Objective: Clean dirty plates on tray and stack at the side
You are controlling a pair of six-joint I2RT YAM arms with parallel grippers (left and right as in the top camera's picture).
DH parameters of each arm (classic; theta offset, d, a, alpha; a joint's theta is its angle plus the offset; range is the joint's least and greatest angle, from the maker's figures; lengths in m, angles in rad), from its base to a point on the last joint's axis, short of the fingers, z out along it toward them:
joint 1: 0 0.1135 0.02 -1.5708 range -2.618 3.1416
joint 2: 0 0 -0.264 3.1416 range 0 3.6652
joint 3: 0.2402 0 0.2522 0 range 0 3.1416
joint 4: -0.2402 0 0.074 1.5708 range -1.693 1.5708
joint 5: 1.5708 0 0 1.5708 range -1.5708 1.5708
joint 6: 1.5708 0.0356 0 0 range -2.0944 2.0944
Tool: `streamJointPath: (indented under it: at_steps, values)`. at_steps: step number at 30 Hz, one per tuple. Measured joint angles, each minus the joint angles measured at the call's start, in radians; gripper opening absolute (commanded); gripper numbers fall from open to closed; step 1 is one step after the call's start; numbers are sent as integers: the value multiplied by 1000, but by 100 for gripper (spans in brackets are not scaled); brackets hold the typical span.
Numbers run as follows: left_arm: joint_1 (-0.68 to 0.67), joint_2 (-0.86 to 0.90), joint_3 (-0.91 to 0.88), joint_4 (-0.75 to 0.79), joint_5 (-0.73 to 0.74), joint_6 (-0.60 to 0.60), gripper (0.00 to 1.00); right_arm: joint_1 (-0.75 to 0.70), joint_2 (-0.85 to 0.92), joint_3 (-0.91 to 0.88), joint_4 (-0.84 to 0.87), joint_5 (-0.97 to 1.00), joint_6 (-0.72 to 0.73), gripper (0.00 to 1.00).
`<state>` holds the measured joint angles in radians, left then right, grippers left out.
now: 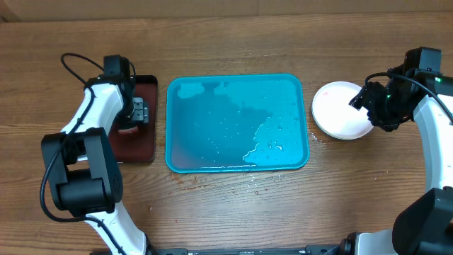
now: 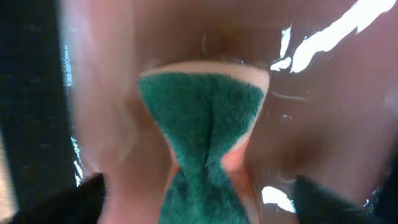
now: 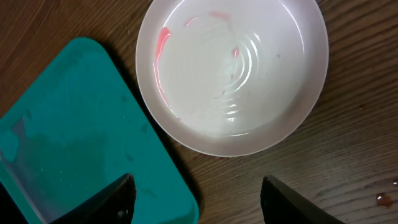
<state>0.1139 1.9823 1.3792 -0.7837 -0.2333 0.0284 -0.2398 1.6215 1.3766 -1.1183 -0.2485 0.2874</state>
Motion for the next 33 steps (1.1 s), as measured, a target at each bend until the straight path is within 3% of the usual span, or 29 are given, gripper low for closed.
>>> streamJointPath:
  at_steps: [6,12,13,14,19,24,33]
  values:
    - [-3,-16,233,-143,-3,1,100,0,0,0,0,0,0,66]
    - [-48,-180,460,-198,6,-9,100,0,-1,0,-7,0,0,66]
    - [-63,-220,481,-194,14,-11,100,0,-2,0,-10,0,-1,73]
    - [-79,-257,495,-190,22,-14,100,0,-6,0,-15,1,1,100]
    - [-134,-374,520,-167,81,-22,100,0,-89,43,-64,5,-40,100]
    - [-134,-359,520,-182,103,-23,100,0,-282,144,-101,17,-62,100]
    - [-134,-330,518,-190,111,-26,100,0,-568,193,27,8,-64,100]
